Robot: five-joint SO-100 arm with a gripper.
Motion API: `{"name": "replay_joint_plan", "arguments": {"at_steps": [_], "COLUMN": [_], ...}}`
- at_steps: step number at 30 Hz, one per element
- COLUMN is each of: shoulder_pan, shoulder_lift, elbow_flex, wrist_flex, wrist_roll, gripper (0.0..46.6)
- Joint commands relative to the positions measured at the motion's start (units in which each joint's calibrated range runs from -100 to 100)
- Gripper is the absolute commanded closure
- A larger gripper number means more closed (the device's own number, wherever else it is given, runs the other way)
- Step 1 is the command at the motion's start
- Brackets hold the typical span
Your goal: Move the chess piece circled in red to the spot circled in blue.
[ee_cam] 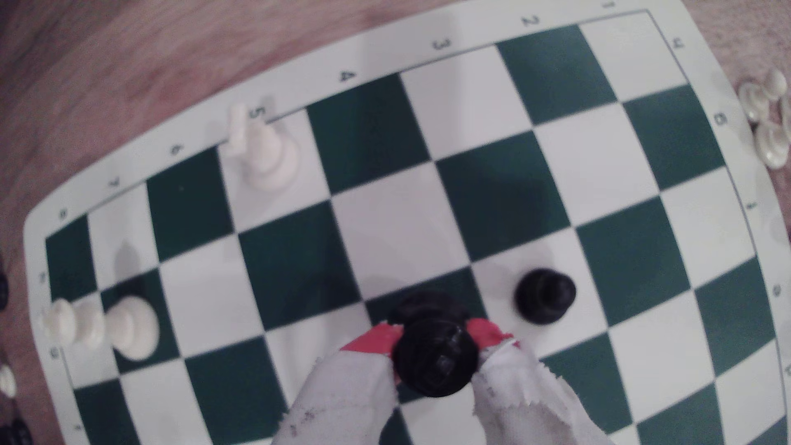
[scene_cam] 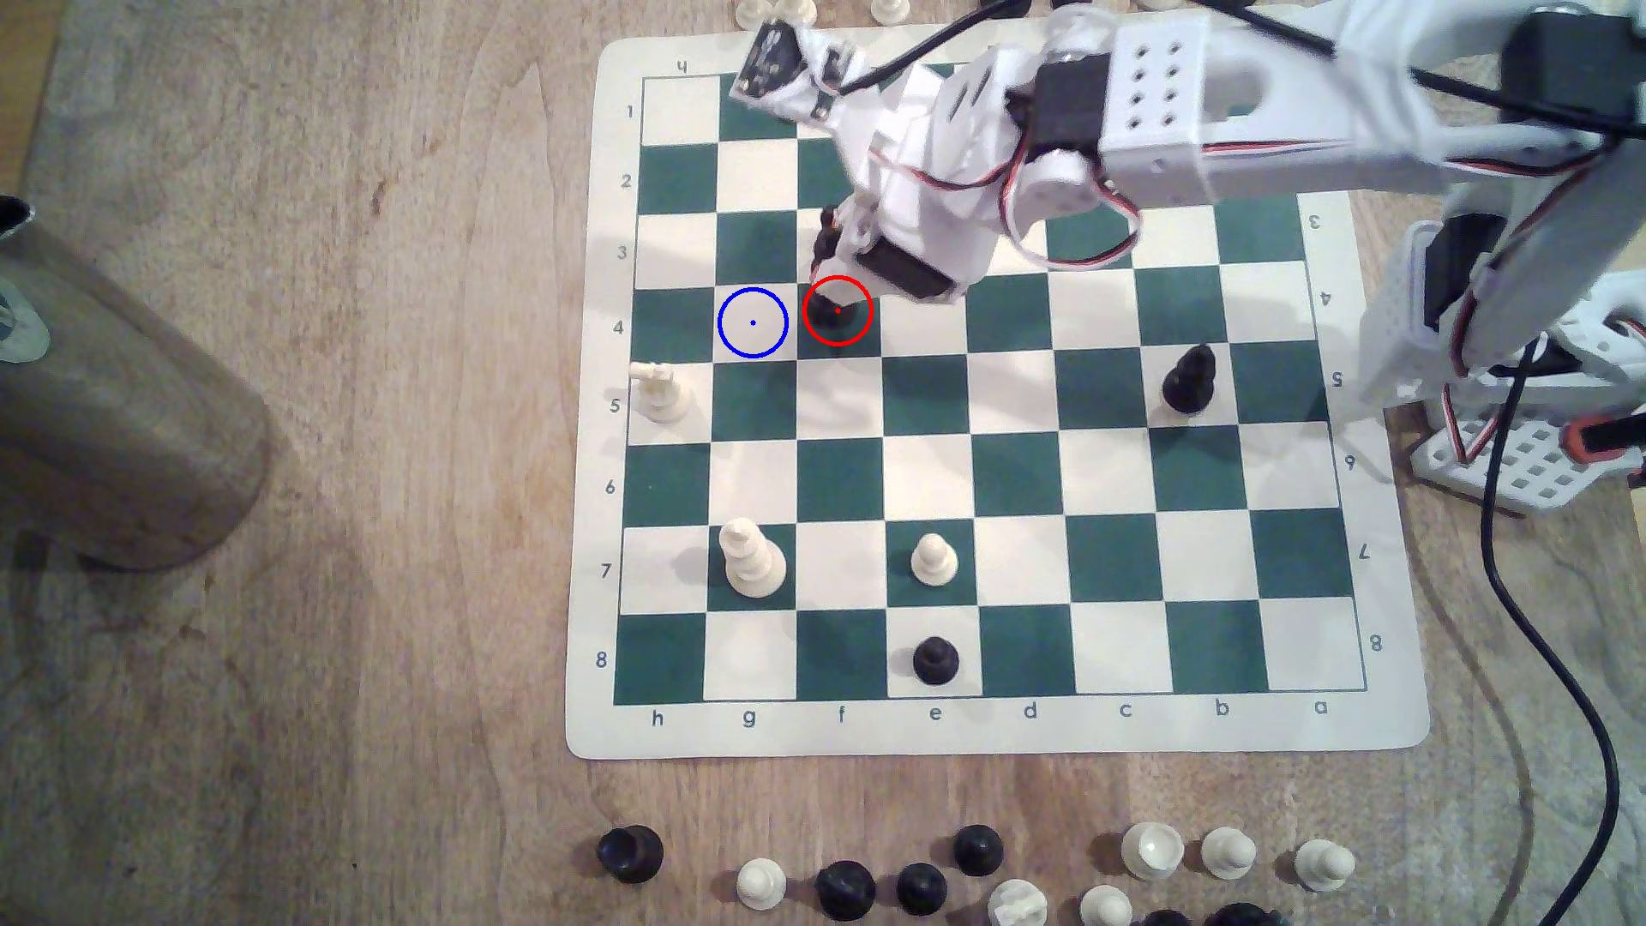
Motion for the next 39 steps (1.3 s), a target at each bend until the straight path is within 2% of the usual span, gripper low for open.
{"name": "replay_joint_plan", "arguments": {"at_steps": [1,10,20,29,39], "shoulder_pan": [-0.3,-2.7,-2.5,-2.0,-1.4], "shoulder_lift": [-9.5,-8.2,4.1,13.5,17.5], "elbow_flex": [-5.5,-16.3,-27.3,-30.7,-32.5], "wrist_flex": [5.4,11.3,11.1,7.3,5.9], "wrist_roll": [-0.1,-0.3,-0.6,-0.9,-1.1], "gripper": [45.6,45.9,45.9,45.9,45.9]}}
